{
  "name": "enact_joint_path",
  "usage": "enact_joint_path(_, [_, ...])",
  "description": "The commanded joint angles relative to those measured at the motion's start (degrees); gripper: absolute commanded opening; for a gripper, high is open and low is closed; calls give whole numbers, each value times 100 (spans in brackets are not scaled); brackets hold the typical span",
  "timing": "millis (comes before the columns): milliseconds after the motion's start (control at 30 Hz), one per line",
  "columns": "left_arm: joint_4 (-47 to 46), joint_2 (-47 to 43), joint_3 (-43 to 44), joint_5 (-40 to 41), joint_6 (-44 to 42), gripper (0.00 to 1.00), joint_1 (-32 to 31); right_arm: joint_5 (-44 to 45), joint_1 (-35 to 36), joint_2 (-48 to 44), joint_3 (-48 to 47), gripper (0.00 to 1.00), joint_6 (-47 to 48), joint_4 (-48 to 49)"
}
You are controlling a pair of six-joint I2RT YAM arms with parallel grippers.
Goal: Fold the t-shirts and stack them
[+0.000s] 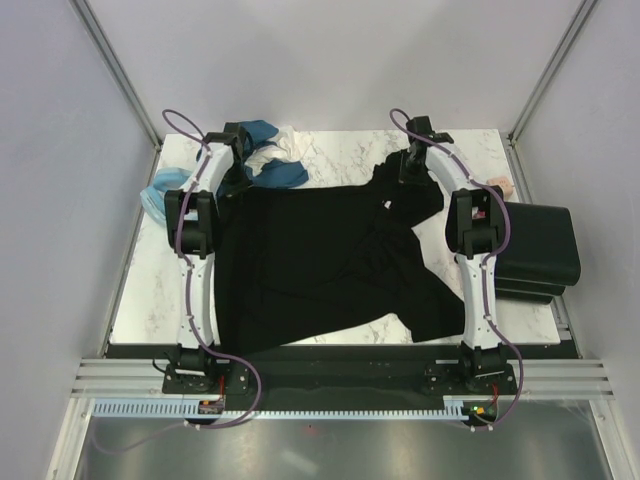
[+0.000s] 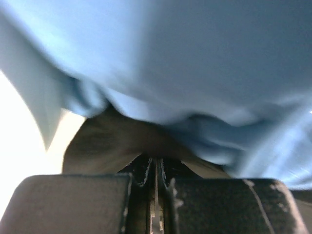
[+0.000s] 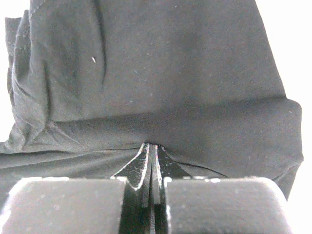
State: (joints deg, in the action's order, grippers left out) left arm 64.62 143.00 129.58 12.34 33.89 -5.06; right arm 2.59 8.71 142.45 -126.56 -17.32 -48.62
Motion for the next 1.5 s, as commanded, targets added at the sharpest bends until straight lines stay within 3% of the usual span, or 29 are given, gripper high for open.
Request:
enact_joint_path(0, [305, 202, 444, 427, 162, 2, 479, 137, -352, 380, -237, 0, 115, -139])
enact_joint_path(233, [315, 378, 1034, 349, -259, 2, 497, -530, -396, 686, -649, 0, 63, -16])
enact_joint_path(533, [270, 465, 946, 454, -427, 2, 330, -1278, 60, 1187, -1090, 0, -52, 230])
enact_joint_path(733, [279, 545, 1113, 743, -234, 2, 339, -1103, 359, 1241, -1187, 6, 1, 239])
enact_joint_path(800, [305, 580, 1271, 779, -103, 2, 365, -1085, 351, 1215, -1213, 21, -52, 239])
enact_joint_path(867, [314, 589, 1333, 805, 29, 2, 453, -1077, 333, 1153, -1169, 19, -70, 230])
enact_joint_path(1133, [341, 738, 1570, 761, 56, 2, 671, -559, 333, 12, -159, 35, 132, 265])
enact_joint_path(1467, [253, 625, 1527, 446, -49, 2, 866, -540, 272, -1026, -18, 38, 203, 318])
